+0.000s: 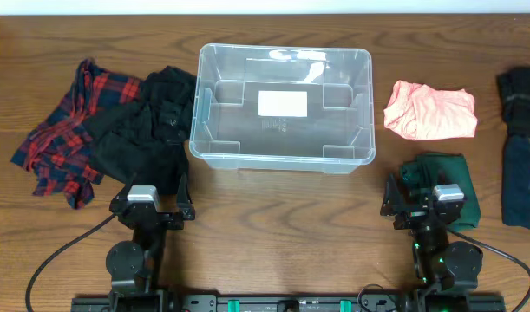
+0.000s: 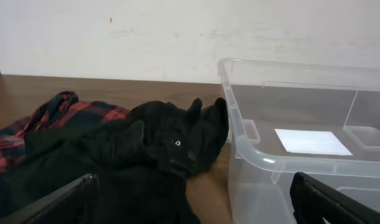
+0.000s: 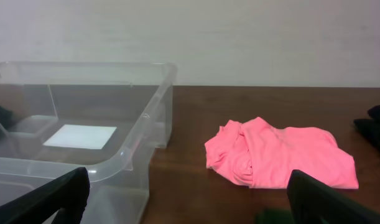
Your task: Pack container
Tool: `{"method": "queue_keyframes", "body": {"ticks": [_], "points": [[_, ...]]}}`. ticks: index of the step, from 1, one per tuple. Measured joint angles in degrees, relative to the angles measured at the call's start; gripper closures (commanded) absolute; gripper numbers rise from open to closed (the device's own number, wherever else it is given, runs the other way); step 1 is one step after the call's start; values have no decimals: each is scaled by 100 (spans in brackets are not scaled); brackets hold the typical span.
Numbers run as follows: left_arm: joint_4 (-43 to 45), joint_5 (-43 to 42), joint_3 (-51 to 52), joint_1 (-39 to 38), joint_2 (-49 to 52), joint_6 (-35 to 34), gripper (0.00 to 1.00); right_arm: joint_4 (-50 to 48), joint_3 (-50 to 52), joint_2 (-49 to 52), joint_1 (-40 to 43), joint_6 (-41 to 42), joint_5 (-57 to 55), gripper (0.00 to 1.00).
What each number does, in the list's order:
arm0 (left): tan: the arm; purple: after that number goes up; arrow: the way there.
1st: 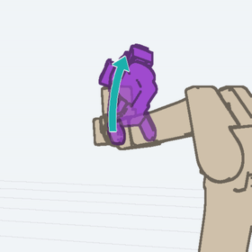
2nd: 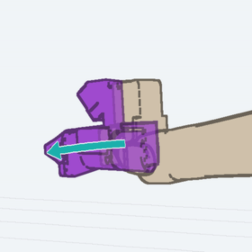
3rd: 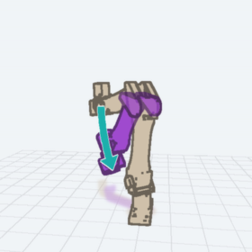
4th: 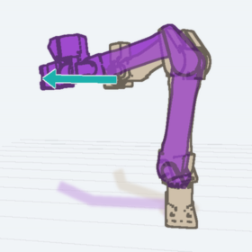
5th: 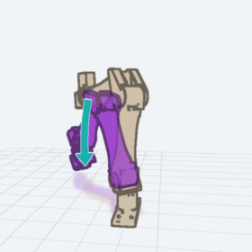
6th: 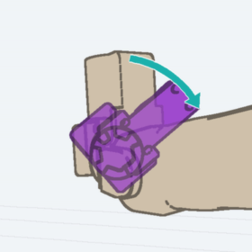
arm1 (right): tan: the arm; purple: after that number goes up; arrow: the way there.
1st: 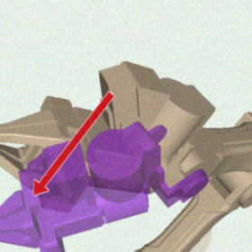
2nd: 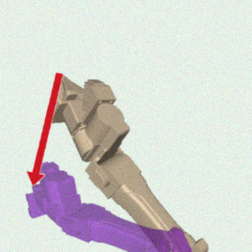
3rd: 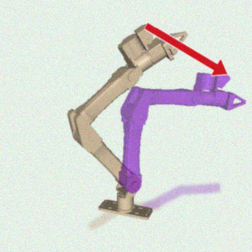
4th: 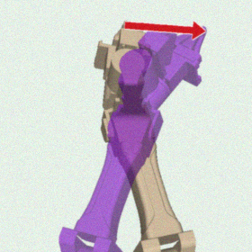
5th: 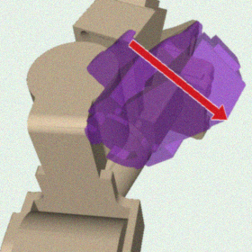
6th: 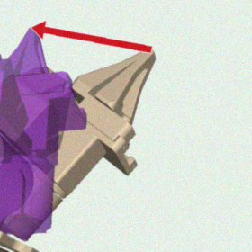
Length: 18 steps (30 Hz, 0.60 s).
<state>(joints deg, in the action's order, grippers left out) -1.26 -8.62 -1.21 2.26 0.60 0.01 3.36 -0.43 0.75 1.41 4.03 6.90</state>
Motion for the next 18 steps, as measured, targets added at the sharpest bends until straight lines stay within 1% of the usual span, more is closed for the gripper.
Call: {"method": "queue_keyframes", "body": {"ticks": [13,18], "points": [[0,0,0,0,0,0,2,-249,0,0,0,229,111,1],[0,0,0,0,0,2,2,-94,-105,61,0,280,192,1]]}}
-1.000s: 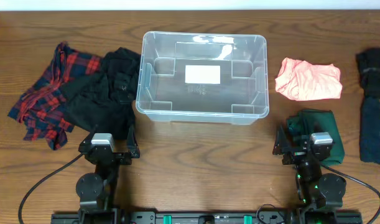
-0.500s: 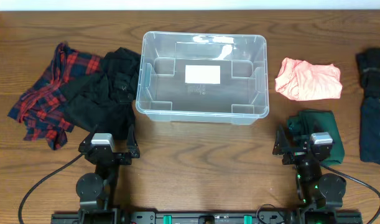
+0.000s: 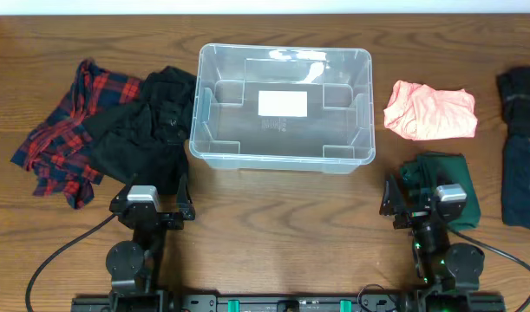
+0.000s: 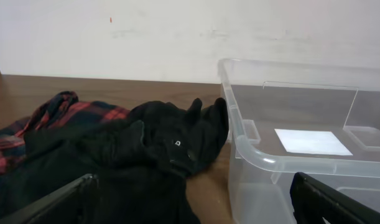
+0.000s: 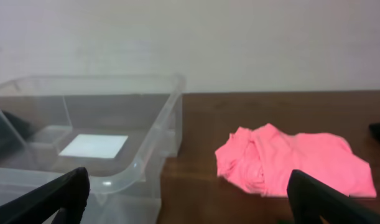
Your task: Pack container
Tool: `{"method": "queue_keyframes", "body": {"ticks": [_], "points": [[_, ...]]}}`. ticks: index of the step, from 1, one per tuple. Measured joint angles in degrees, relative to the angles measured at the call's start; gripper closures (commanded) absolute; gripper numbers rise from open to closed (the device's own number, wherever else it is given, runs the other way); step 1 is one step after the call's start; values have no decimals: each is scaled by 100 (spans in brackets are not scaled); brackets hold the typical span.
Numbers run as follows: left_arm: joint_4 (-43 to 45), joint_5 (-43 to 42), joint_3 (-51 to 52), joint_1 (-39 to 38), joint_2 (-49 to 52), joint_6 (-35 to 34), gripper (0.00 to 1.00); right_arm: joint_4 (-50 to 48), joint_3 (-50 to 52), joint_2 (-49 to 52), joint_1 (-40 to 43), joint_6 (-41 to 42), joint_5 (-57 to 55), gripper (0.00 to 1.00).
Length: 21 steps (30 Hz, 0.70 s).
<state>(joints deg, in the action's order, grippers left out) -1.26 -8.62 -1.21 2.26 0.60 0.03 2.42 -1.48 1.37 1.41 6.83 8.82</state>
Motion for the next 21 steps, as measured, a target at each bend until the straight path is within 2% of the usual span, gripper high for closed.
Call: {"method": "queue_keyframes", "body": {"ticks": [4,10,14,21], "points": [[-2,0,0,0,0,0,2,256,-507,352,0,20,31,1],[-2,0,0,0,0,0,2,422,-1648,1475,0,48,63,1],[-2,2,0,0,0,-2,2,922,-2715,2745,0,190,170,1],[0,4,0,0,0,-4,2,2959,-5497,5469,2,223,295,1]]}}
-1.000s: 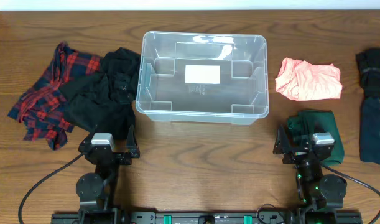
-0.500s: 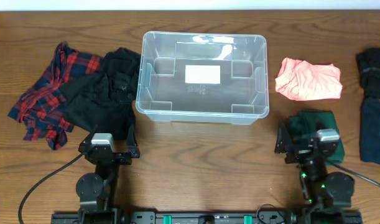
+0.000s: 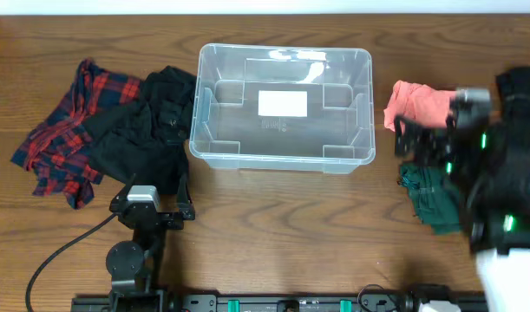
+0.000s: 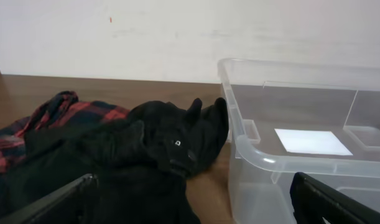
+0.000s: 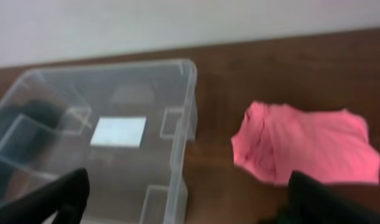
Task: Pack container
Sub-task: 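Move the right gripper over the pink shirt and lower onto it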
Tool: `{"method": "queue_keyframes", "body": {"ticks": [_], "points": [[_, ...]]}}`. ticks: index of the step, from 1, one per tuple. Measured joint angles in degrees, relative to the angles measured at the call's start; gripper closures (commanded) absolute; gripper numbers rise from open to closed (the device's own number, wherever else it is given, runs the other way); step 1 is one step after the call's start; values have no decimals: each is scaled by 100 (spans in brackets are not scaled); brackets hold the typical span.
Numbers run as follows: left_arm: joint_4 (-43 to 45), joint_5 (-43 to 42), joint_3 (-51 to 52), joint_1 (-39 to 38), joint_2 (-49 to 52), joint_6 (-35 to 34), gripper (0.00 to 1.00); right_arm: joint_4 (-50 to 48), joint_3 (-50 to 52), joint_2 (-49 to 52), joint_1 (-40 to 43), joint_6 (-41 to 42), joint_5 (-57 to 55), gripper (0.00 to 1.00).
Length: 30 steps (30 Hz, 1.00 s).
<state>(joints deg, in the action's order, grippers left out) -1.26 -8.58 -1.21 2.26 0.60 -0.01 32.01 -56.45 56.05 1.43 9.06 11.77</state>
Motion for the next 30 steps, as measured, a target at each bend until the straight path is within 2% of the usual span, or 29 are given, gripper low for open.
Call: {"method": "queue_keyframes", "body": {"ticks": [4,7,11,20,22,30], "points": [[-2,-2,0,0,0,2,2,540,-1259,1368,2,-146,85,1],[-2,-4,0,0,0,4,2,529,-1665,2037,15,-267,85,1],[-2,-2,0,0,0,4,2,527,-1692,2542,262,-319,105,1],[0,-4,0,0,0,2,2,463,-1698,3394,1738,-85,39,1],[-2,-4,0,0,0,4,2,452,-1700,3663,1930,9,22,4],[0,-4,0,0,0,2,2,599,-1700,4555,2487,890,-4,5]]}}
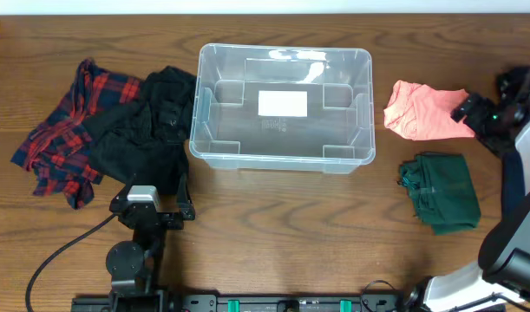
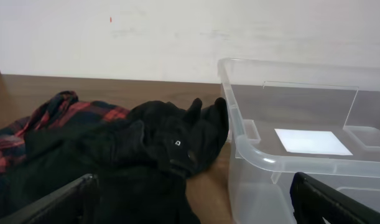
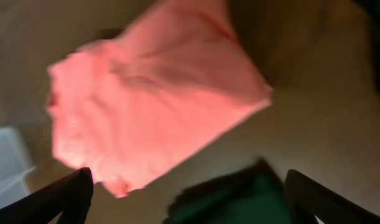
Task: Pack container
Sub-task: 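Move the right gripper over the pink shirt and lower onto it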
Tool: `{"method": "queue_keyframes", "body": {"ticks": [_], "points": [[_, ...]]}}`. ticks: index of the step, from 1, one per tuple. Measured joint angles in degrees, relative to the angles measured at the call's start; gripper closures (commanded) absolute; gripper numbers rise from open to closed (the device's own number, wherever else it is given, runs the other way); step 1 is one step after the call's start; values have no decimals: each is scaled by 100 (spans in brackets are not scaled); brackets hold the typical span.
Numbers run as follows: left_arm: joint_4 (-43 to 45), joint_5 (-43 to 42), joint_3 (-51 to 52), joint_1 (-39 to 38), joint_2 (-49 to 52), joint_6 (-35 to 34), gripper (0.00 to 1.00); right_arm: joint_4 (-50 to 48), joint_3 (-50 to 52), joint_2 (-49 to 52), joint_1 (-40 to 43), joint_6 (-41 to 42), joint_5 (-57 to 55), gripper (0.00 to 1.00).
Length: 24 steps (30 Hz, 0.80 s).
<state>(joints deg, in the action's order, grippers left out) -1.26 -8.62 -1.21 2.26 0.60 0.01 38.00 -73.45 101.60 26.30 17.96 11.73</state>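
The clear plastic container stands empty at the table's middle back, also seen in the left wrist view as container. A pink garment lies to its right, a green garment in front of that. My right gripper hovers by the pink garment's right edge, open, looking down on the pink garment and the green garment. My left gripper rests open near the front, facing the black garment.
A red plaid shirt and the black garment lie heaped left of the container. Dark garments lie at the right edge, partly behind my right arm. The arm bases stand along the front edge.
My right gripper has moved from above the spot between container and green garment to the pink garment's right side, and now looks down on it. The left arm is unchanged.
Both arms were parked at the front edge, the right one over the green garment, facing the container and pink garment. Then the right wrist stood slightly higher, then high above the table's right half. Now it hovers open by the pink garment.
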Motion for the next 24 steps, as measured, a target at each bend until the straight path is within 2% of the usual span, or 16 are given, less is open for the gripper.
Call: {"method": "queue_keyframes", "body": {"ticks": [6,13,24], "points": [[-2,2,0,0,0,0,2,-254,101,149,140,450,-15,7],[-2,0,0,0,0,0,2,-901,787,304,138,1309,-13,6],[0,0,0,0,0,0,2,-2918,1849,275,17,1904,9,5]]}}
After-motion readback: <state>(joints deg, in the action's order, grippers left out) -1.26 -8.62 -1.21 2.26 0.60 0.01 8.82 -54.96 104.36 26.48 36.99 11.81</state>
